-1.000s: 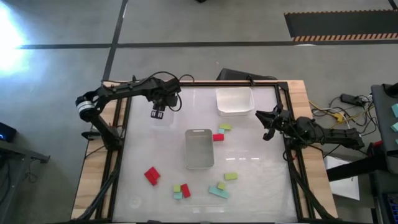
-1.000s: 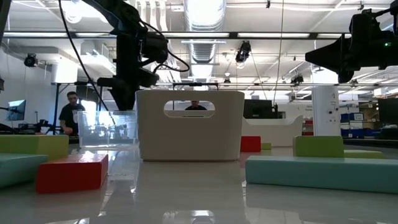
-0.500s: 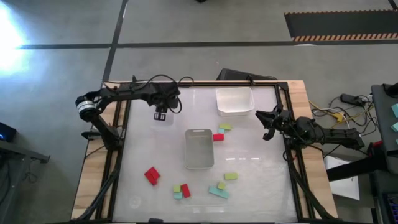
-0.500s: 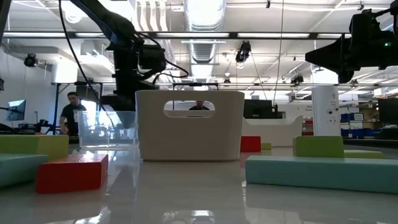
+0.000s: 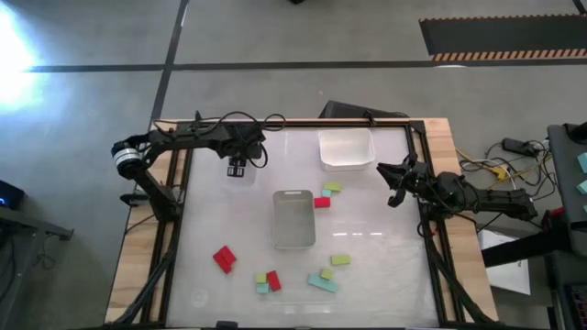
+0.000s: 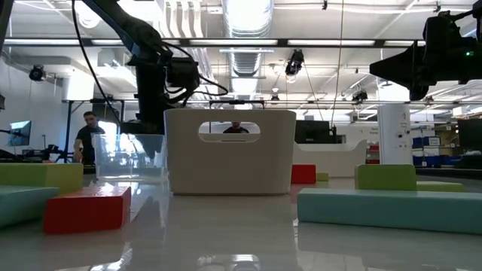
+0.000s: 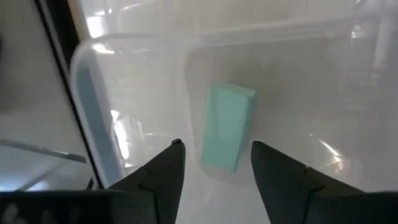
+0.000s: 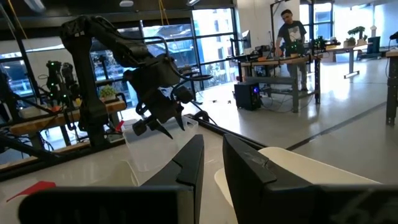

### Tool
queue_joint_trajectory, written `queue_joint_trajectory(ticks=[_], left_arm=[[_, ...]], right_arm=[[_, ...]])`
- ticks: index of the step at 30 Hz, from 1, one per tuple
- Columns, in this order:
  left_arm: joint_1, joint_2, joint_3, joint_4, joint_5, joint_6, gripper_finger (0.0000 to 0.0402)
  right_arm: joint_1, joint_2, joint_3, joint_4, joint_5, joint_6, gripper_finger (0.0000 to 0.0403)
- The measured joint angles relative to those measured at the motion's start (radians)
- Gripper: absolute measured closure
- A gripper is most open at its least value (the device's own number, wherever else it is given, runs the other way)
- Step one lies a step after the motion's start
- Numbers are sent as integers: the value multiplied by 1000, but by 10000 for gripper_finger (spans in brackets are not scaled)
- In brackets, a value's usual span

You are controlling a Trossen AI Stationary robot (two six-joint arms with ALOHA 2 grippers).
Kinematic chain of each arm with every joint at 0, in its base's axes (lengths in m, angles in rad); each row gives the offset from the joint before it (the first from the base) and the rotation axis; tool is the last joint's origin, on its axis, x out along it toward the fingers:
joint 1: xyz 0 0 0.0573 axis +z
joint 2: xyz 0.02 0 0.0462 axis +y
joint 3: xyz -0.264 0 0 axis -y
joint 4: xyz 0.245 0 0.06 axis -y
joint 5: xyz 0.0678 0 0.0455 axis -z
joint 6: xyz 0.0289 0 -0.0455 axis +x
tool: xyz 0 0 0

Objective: Sort & place blocks by color
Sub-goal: Put the blue block into the transparent bin, then put the red block into the white bin

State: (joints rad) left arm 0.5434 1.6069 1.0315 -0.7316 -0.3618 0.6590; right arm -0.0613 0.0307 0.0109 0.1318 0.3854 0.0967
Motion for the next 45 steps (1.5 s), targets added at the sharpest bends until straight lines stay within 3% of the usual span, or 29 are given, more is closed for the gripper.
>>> queue_joint_trajectory(ticks=[6,12,18,24,31,39,45], left_arm=[[-30,-16,47,-77,-60,-74,233],[-119,-72,108,-218,-66,-363,232],[-296,-179,94,-189,-54,-656,233],[-503,-273,-7,132,-58,-763,233],[-665,-341,-168,590,-59,-632,233],[-713,-439,-387,1121,-59,-380,233],[-702,-520,-496,1308,-65,-332,233]], right_arm=[[0,0,0,0,0,0,351],[0,0,0,-1,0,0,351],[0,0,0,-17,0,36,351],[0,0,0,-26,-12,21,351],[0,4,0,47,-153,10,351],[0,16,0,173,-157,16,351],[0,34,0,234,-149,23,351]])
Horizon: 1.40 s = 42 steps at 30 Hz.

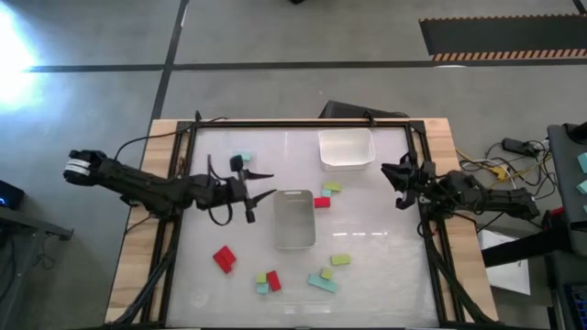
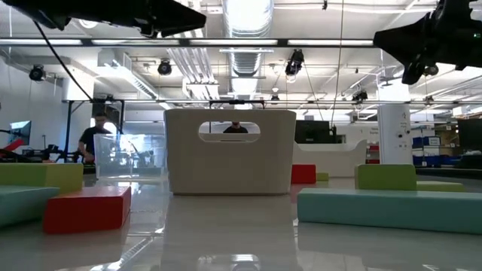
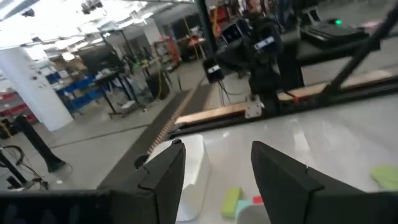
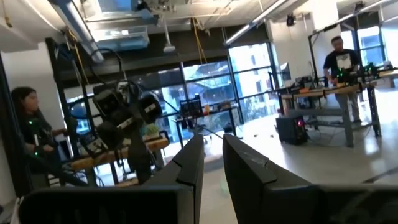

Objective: Sort & place blocks by color
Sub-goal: Put the red block into the white bin

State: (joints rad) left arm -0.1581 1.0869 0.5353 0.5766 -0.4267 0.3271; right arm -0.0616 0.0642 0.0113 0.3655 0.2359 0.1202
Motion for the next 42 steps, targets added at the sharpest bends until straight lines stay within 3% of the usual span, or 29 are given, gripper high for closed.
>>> queue_joint_trajectory(ticks=[14,27,34,42], left_arm=[[0,-83,-46,11,1,-12,233],[0,-74,-50,93,1,-37,233],[0,-73,-50,95,1,-59,233],[-1,-73,-50,95,1,-61,233]], right_arm=[[0,77,0,158,35,-49,351],[0,311,5,469,53,-116,351],[0,459,138,400,53,-128,351],[0,595,341,74,63,-147,351]])
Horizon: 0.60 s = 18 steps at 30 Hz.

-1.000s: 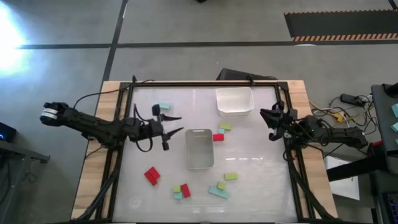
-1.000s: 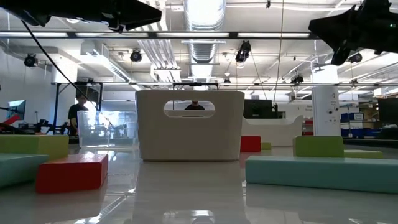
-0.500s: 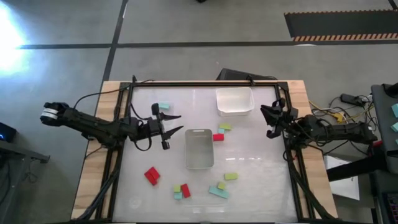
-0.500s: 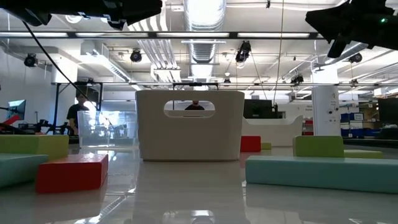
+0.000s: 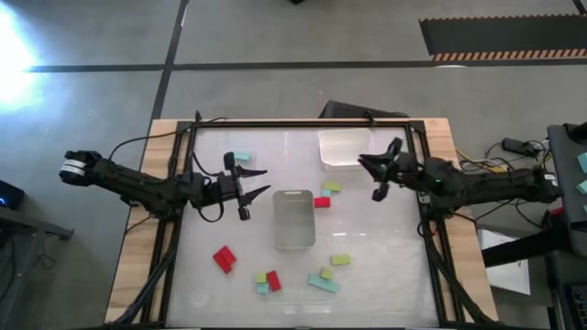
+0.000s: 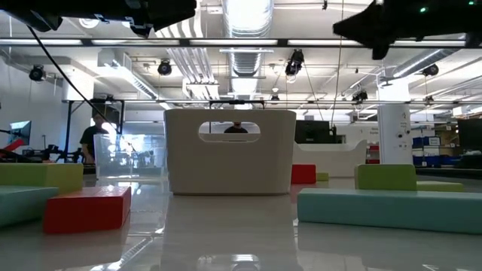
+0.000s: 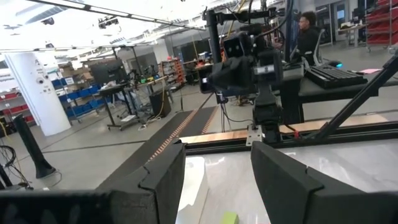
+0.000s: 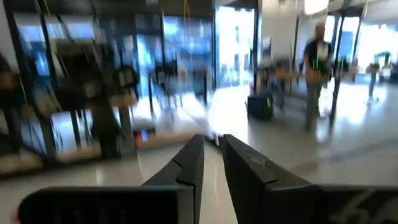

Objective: Sort & place blocks by color
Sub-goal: Put the red block into the white bin

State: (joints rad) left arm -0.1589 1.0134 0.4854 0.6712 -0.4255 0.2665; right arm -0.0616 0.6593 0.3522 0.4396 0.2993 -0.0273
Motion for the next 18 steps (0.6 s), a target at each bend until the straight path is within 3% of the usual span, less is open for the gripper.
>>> queue_joint_trajectory(ticks=[5,9,18], left_arm=[[0,0,0,0,0,-1,233],[0,0,0,-1,0,-2,233],[0,1,-1,-2,0,-2,233]], right_arm=[[0,84,114,-275,-2,6,351],[0,147,187,-387,0,8,351],[0,271,242,-446,-21,0,351]])
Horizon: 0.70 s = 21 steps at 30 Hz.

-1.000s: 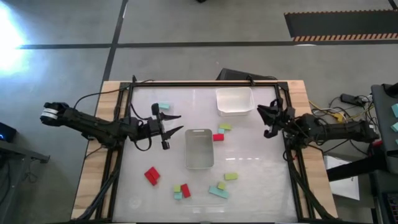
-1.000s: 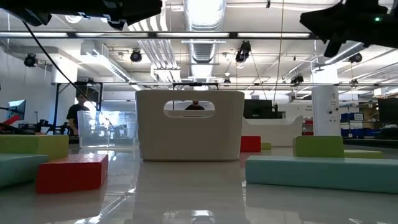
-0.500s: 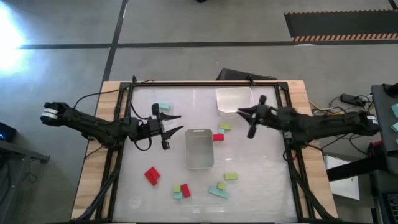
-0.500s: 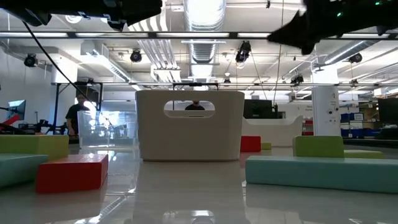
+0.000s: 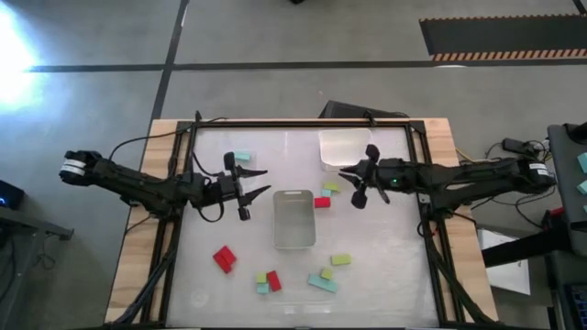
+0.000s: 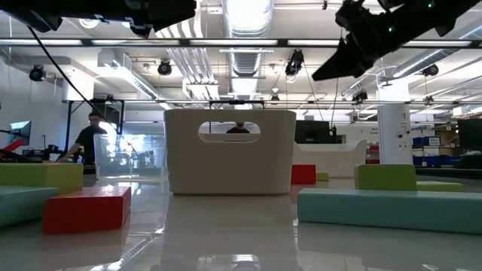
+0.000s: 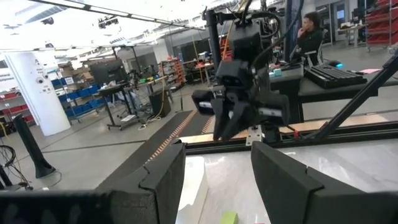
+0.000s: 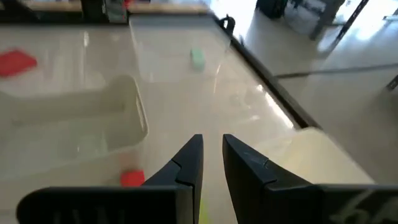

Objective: Sort & place blocks by color
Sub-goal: Put the red block into the white bin

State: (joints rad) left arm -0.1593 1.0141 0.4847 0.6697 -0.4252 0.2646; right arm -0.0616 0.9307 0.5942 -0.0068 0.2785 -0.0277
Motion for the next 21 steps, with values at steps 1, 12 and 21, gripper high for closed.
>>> queue_joint_trajectory(ticks=[1,12,21], left_arm=[[0,1,0,-1,0,0,233],[0,3,0,-6,0,0,233],[0,3,0,-6,0,0,233]], right_arm=[[0,13,3,0,-7,0,351],[0,113,10,5,-74,35,351],[0,192,104,-78,-78,71,351]])
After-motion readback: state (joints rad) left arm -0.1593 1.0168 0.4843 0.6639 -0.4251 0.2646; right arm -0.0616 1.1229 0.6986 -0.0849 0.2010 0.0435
